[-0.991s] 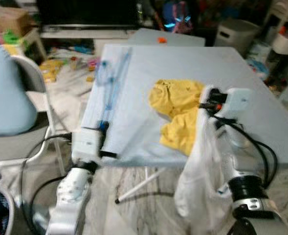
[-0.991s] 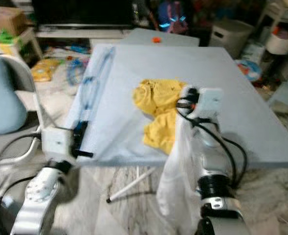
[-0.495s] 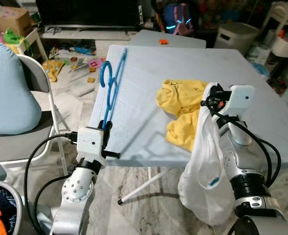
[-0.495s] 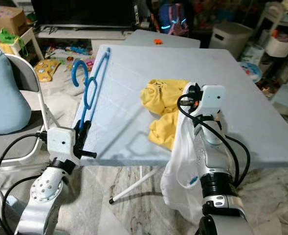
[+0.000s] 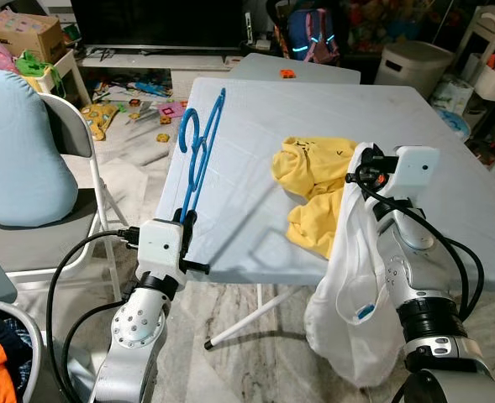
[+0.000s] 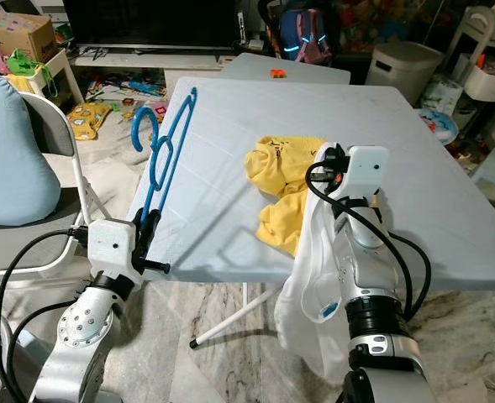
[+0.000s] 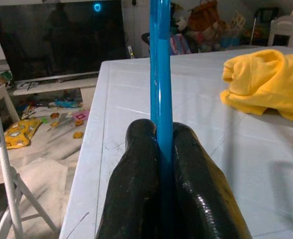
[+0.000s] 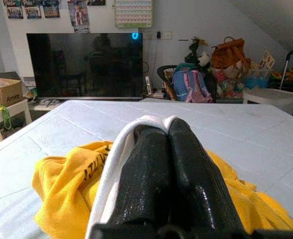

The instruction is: Hang hanger

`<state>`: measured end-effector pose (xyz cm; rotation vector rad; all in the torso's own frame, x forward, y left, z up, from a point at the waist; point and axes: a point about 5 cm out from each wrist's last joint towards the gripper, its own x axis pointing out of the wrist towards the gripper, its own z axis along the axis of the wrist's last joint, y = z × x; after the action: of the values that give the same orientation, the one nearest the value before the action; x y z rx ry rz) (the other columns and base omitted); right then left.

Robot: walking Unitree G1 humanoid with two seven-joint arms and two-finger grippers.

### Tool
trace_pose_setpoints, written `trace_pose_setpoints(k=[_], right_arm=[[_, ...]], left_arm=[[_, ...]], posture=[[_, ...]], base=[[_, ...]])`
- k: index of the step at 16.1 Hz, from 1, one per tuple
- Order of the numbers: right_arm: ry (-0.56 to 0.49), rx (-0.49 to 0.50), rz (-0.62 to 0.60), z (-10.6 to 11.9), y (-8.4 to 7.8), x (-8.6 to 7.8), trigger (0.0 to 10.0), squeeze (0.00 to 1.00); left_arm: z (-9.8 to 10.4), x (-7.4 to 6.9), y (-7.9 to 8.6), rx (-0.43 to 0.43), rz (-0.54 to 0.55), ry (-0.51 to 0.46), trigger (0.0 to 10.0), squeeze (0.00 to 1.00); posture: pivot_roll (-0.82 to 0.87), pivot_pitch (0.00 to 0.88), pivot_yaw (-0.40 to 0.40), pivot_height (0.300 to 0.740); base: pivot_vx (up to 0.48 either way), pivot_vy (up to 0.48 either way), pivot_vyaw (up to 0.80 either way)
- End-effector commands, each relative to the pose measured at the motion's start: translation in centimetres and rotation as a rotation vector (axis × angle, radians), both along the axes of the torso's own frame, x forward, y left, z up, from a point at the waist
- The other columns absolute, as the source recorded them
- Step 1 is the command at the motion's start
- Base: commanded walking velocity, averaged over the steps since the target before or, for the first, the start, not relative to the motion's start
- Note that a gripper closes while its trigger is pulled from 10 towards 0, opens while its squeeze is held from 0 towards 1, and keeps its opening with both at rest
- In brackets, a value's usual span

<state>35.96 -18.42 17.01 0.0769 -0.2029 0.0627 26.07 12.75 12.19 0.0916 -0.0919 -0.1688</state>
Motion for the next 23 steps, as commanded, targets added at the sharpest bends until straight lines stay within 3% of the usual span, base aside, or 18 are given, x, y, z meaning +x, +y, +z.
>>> trace_pose_setpoints(k=[1, 3, 4, 7, 10, 11, 12, 13, 15, 17, 21, 22, 23], right_arm=[[-0.035, 0.008, 0.018, 1.2, 0.4, 0.4, 1.1, 0.0], [-0.039, 0.014, 0.031, 1.4, 0.5, 0.5, 1.1, 0.0], [-0.054, 0.012, 0.053, 2.4, 1.1, 1.2, 10.0, 0.0], [-0.116, 0.048, 0.132, 6.2, 3.8, 3.5, 10.0, 0.0], [-0.187, 0.043, 0.28, 11.3, 9.4, 5.0, 10.0, 0.0], [-0.193, 0.044, 0.289, 11.7, 9.8, 5.0, 10.0, 0.0], [-0.246, 0.065, 0.293, 14.0, 10.8, 5.1, 10.0, 0.0], [-0.304, 0.09, 0.286, 16.2, 11.4, 5.0, 10.0, 0.0], [-0.441, 0.182, 0.202, 20.8, 10.6, 4.5, 10.0, 0.0], [-0.489, 0.238, 0.132, 22.7, 9.2, 4.4, 10.0, 0.0], [-0.45, 0.255, 0.116, 21.4, 8.9, 4.8, 10.0, 0.0], [-0.409, 0.226, 0.137, 19.6, 9.6, 5.0, 10.0, 0.0], [-0.292, 0.17, 0.207, 15.1, 11.1, 5.3, 10.0, 0.0]], left_arm=[[0.1, 0.3, 0.0, 0.015, 0.008, 0.0, 10.0, 0.0], [0.1, 0.3, 0.0, 0.023, 0.011, -0.003, 10.0, 0.0], [0.1, 0.3, -0.1, 0.024, 0.012, -0.001, 10.0, 0.0], [0.1, 0.5, -0.4, 0.019, 0.005, -0.004, 10.0, 0.0], [0.1, 0.4, -0.7, 0.013, 0.013, -0.013, 10.0, 0.0], [0.1, 0.4, -0.7, 0.013, 0.014, -0.013, 10.0, 0.0], [0.1, 0.3, -0.7, 0.013, 0.023, -0.016, 10.0, 0.0], [0.2, 0.2, -0.6, 0.018, 0.041, -0.026, 10.0, 0.0], [1.3, 0.1, 0.8, 0.064, 0.15, -0.105, 10.0, 0.0], [1.4, 0.1, 1.6, 0.077, 0.175, -0.106, 10.0, 0.0], [1.3, -0.1, 1.6, 0.086, 0.18, -0.106, 10.0, 0.0], [1.2, -0.2, 1.4, 0.088, 0.182, -0.107, 10.0, 0.0], [1.1, -0.3, 0.9, 0.084, 0.168, -0.105, 10.0, 0.0]], posture=[[0.09, 0.037, -0.031, 0.74], [0.09, 0.038, -0.031, 0.74], [0.09, 0.039, -0.03, 0.74], [0.09, 0.039, -0.035, 0.74], [0.11, 0.036, -0.059, 0.74], [0.11, 0.036, -0.059, 0.74], [0.12, 0.037, -0.07, 0.74], [0.13, 0.039, -0.074, 0.74], [0.15, 0.042, -0.08, 0.74], [0.17, 0.047, -0.087, 0.74], [0.17, 0.05, -0.089, 0.74], [0.17, 0.051, -0.089, 0.74], [0.16, 0.054, -0.083, 0.74]], base=[[0.0, 0.0, 0.0], [0.0, 0.0, 0.0], [0.0, 0.0, 0.0], [0.0, 0.0, 0.0], [0.0, 0.0, 0.0], [0.0, 0.0, 0.0], [0.0, 0.0, 0.0], [0.0, 0.0, 0.0], [0.0, 0.0, 0.0], [0.0, 0.0, 0.0], [0.0, 0.0, 0.0], [0.0, 0.0, 0.0], [0.0, 0.0, 0.0]])
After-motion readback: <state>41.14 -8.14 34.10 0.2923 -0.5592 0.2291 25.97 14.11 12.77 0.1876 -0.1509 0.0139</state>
